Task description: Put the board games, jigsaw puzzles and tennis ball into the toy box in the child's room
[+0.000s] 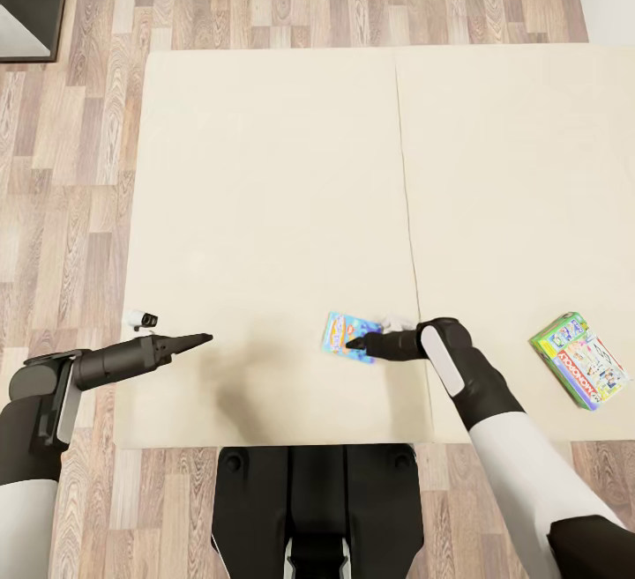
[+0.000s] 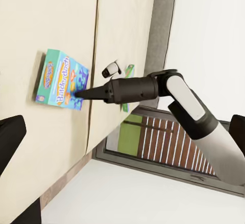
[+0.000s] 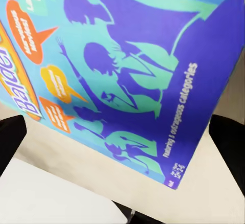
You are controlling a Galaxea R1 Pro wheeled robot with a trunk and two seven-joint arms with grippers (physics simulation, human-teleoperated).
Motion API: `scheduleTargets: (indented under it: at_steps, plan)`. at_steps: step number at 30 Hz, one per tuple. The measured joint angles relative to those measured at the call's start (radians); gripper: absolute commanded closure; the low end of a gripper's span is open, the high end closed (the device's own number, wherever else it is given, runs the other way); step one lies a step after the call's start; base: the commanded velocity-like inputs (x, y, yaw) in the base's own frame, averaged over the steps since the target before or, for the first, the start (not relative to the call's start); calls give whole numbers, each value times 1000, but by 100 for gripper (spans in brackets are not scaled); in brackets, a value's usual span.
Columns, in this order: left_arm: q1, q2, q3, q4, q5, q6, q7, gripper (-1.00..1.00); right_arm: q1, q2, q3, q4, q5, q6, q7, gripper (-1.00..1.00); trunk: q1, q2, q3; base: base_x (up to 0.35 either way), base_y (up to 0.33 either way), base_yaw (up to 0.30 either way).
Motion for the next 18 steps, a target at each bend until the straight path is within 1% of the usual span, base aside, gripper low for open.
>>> scheduleTargets:
  at_steps: [7, 8, 18]
  plan:
    - [0, 1, 2, 0, 0, 0, 0, -100, 0, 0, 0, 9, -17, 1, -1, -100, 0, 0, 0, 0, 0, 0]
    - [0, 1, 2, 0, 0, 0, 0, -100, 1, 0, 0, 9, -6, 0, 1, -100, 0, 0, 0, 0, 0, 0]
    - [0, 2, 3, 0, 0, 0, 0, -100, 1, -1, -2, 7, -3, 3, 0, -100, 0, 0, 0, 0, 0, 0]
